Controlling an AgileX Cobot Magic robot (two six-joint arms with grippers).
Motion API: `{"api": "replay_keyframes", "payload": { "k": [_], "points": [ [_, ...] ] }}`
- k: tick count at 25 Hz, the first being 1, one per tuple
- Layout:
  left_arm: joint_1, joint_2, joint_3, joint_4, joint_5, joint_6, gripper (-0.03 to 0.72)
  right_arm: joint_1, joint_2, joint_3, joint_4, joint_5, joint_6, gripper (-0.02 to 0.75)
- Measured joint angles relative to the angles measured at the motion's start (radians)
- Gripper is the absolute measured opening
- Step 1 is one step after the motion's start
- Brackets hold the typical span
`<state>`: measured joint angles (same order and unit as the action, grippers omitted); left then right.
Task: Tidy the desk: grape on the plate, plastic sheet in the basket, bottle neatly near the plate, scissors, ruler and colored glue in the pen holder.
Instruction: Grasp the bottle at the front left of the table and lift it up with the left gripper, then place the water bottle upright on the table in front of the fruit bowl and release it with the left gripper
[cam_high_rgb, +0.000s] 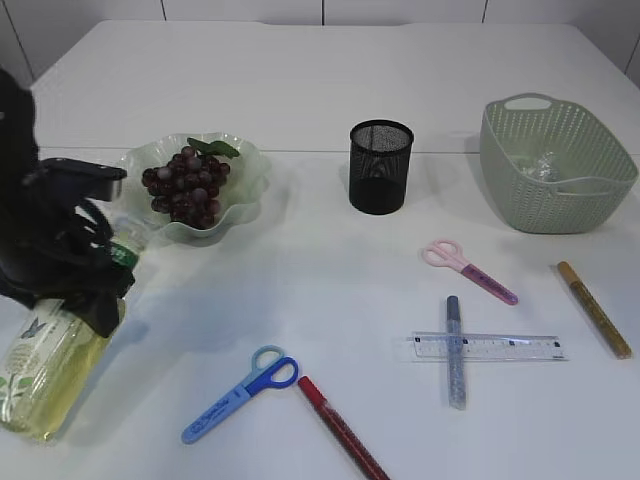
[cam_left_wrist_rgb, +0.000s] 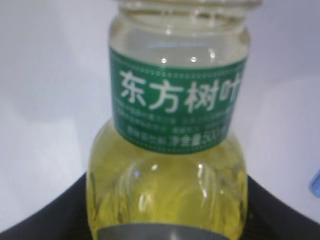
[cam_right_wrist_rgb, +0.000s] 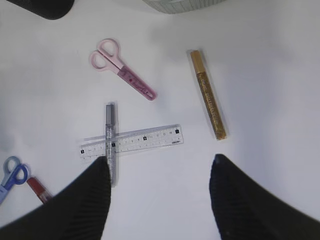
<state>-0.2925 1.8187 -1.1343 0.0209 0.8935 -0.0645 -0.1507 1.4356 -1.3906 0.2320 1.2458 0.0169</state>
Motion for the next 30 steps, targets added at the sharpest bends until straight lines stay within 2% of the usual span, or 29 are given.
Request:
{"api": "replay_keyframes", "payload": {
  "k": [8,12,19,26,30],
  "points": [
    [0.061,-0.343,0.354,0.0,-0.333,-0.137,0.447,0.0,0.0,0.0,-0.002,0.0,0.0,0.489],
    [0.064,-0.534,0.468,0.0,-0.469,-0.156,0.447,0.0,0.0,0.0,-0.004,0.0,0.0,0.489],
    [0.064,-0.763,0.559,0.015,-0.645,-0.162,0.447,0.0,0.0,0.0,-0.004,0.0,0.0,0.49],
    [0.064,-0.82,0.614,0.038,-0.902,-0.162,0.447,0.0,0.0,0.0,-0.004,0.0,0.0,0.489],
    [0.064,-0.82,0.616,0.038,-0.989,-0.162,0.447,0.0,0.0,0.0,-0.004,0.0,0.0,0.489]
  ]
}}
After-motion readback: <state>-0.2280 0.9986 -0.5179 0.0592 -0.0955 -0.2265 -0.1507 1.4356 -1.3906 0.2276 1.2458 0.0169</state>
